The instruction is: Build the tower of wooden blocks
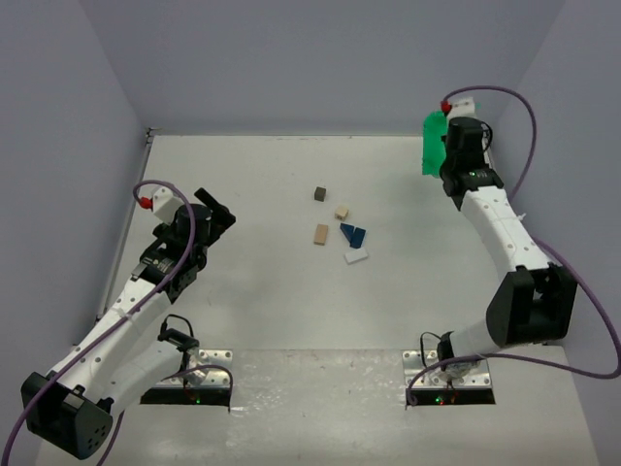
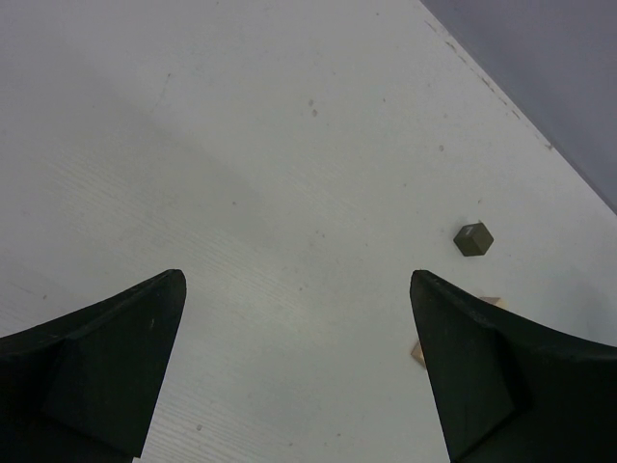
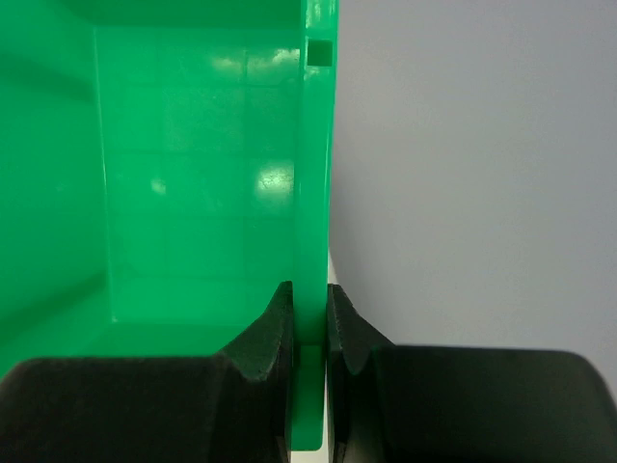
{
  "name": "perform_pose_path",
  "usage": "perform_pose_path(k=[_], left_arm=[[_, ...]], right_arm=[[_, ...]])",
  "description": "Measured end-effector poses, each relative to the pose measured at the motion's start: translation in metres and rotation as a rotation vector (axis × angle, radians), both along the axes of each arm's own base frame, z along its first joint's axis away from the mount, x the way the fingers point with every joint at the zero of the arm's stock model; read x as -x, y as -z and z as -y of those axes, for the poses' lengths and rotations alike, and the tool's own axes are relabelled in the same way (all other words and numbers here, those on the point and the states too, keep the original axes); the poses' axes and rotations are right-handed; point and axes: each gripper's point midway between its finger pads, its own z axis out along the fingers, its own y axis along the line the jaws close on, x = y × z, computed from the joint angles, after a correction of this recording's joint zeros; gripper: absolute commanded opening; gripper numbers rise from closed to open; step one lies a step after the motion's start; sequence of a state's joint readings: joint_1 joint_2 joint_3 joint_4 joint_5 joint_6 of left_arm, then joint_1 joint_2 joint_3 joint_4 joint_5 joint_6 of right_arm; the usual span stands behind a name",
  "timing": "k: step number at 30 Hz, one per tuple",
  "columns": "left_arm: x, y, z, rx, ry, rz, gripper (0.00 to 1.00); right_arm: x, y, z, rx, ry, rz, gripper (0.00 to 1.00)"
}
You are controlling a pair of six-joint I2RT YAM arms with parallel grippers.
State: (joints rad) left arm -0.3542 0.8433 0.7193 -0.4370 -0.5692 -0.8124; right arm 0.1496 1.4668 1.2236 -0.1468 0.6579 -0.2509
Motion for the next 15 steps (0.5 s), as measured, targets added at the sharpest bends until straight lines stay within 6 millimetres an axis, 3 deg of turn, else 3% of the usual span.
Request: perform_pose_path(k=[6, 11, 15], left_arm=[[0.000, 0.000, 0.001, 0.002, 0.003, 0.000, 1.00], [-0.001, -0.001, 0.002, 0.006, 0.006, 0.007, 1.00], [-0.002, -0.002, 0.002, 0.008, 0.008, 0.010, 1.00]], right_arm=[[-0.004, 0.054, 0.076, -0.306, 0.208, -0.001, 0.03], [-0.014, 0.110, 0.109, -0.510, 0.311, -0.047, 0.02], [-0.014, 0.154, 0.115, -0.590, 0.373, -0.111, 0.05]])
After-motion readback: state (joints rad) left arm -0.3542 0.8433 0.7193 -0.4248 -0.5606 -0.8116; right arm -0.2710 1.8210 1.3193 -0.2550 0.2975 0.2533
